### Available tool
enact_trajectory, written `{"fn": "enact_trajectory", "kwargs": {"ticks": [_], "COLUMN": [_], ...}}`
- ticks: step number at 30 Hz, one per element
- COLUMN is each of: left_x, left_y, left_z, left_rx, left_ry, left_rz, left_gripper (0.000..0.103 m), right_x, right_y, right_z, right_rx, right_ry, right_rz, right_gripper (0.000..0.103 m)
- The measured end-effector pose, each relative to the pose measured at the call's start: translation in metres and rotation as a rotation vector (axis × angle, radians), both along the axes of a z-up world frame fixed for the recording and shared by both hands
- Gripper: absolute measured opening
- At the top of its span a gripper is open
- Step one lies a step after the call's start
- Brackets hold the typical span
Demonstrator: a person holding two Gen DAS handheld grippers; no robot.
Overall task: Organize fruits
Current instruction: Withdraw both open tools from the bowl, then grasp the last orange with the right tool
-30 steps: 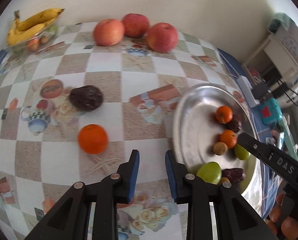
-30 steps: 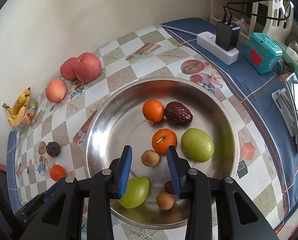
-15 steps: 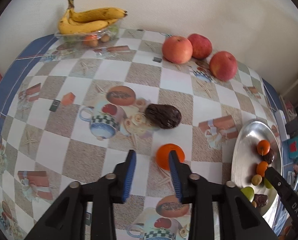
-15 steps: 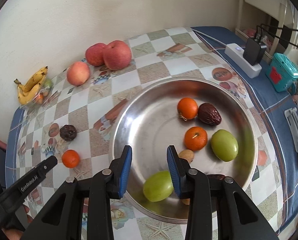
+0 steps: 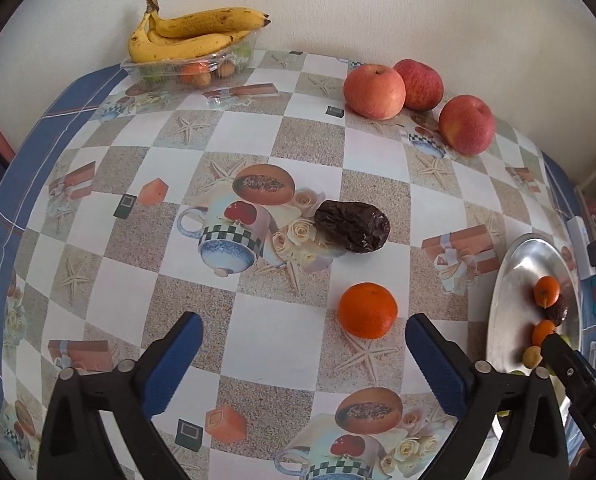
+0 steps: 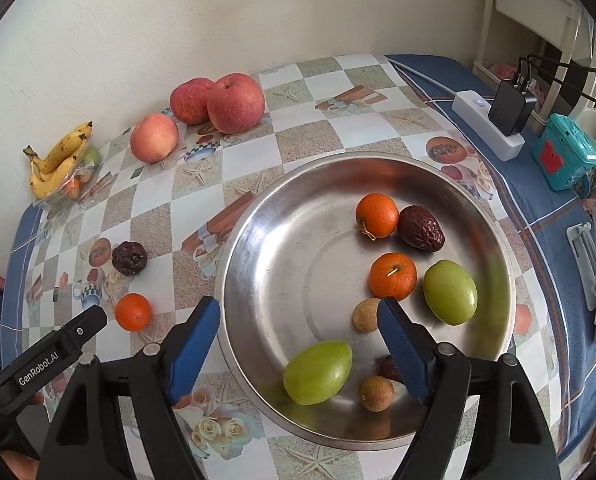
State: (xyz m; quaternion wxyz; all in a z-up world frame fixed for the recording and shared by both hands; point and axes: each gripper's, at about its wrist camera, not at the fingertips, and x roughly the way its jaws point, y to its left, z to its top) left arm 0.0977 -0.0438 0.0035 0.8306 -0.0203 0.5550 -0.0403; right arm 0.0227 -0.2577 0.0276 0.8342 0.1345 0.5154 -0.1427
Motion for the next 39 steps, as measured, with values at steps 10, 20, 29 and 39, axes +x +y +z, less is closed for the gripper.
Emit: {"fn": "enact_trajectory", "kwargs": {"ticks": [10,20,29,39], "left_x": [0.002,0.004,0.011,0.023], "left_y": [0.004,0.012,0.038,0.081], "left_z": [0.000,0.002,0.005,0.017], "left_rx": [0.030,0.016,0.027,-0.044], "left_ry": [-0.005,0.003,0.002,-0.018], "left_rz": [-0.001,0.004,0.036,0.132], "left_gripper": [0.103,0.103,0.103,0.103], "right_x": [0.000,0.002,0.011,0.026], "right_y": [0.000,0.001,0.019,0.065], "right_z": [-0.001,-0.006,-0.011,0.006], "right_rx": [-0.053,-0.012,0.038,0.062], "right_ry": [-0.017,-0.022,-0.025,-0.101], "right_rz": [-0.008,-0.004,0.084,0.223], "right_gripper": [0.094,0.094,0.094,0.094]}}
